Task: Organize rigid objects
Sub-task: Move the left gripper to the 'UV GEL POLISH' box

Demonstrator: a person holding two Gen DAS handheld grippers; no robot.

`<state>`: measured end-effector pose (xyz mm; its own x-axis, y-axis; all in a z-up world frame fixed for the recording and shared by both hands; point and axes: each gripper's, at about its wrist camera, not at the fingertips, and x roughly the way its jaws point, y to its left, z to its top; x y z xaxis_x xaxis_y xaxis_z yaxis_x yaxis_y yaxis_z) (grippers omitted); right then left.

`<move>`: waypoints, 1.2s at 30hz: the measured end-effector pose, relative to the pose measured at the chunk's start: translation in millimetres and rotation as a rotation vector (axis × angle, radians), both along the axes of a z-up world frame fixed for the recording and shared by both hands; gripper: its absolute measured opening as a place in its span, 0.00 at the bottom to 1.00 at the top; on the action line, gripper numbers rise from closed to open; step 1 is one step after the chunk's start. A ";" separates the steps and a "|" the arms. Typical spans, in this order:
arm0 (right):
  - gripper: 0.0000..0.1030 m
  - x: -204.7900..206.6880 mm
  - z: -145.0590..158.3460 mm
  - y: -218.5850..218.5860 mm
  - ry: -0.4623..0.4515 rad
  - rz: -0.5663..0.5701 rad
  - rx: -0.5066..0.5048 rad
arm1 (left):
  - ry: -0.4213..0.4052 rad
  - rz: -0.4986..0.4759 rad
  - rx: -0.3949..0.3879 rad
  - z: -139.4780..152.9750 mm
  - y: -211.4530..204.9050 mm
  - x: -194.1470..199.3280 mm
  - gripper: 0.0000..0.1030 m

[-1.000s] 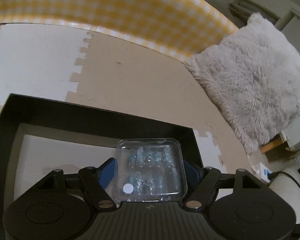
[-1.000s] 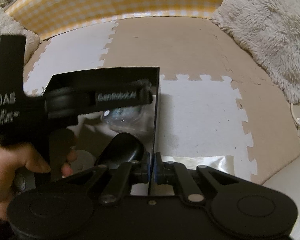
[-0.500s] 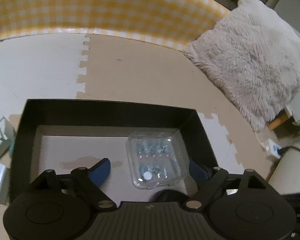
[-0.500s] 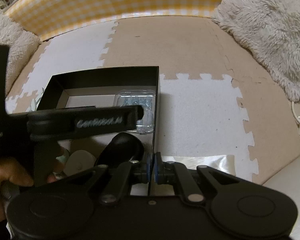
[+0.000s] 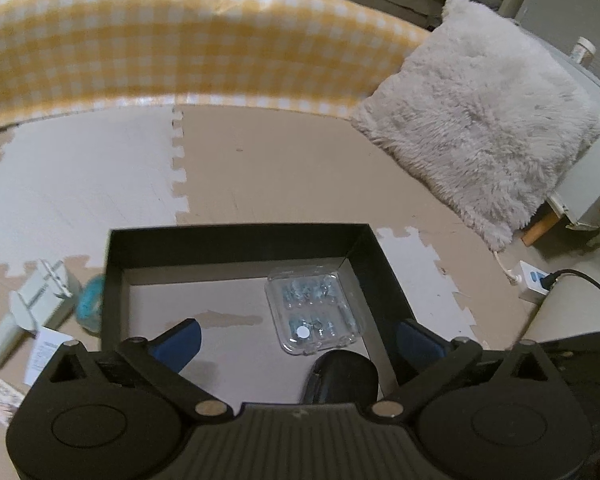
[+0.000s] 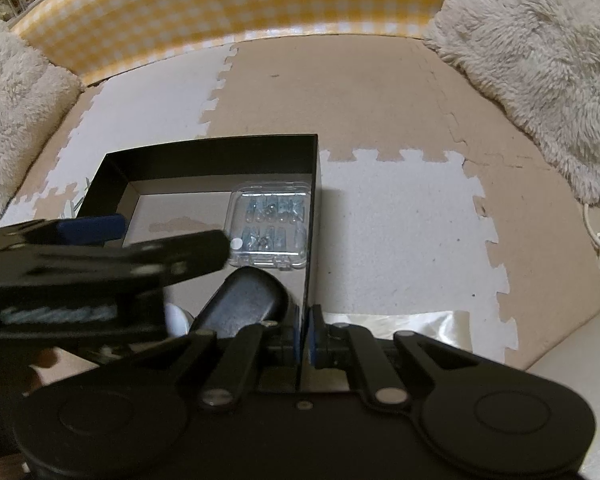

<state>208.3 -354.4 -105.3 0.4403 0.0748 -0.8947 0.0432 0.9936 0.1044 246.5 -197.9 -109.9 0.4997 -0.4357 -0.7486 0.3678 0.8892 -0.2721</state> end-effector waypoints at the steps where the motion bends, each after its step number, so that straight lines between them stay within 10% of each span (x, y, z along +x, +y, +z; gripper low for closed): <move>1: 0.05 0.0 0.0 0.3 0.000 0.001 -0.003 | -0.010 -0.001 0.001 3.2 2.6 -2.2 1.00; 23: 0.05 2.2 -2.1 3.7 -0.001 -0.006 -0.020 | -0.182 0.086 0.018 56.5 90.7 -46.1 1.00; 36: 0.05 4.5 -3.8 4.2 0.015 -0.002 -0.028 | -0.154 0.268 0.116 15.5 157.2 -47.1 1.00</move>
<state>212.8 -350.2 -109.0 0.4266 0.0484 -0.9031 0.0467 0.9961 0.0755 199.4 -40.7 -94.5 0.6964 -0.1895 -0.6921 0.1455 0.9817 -0.1224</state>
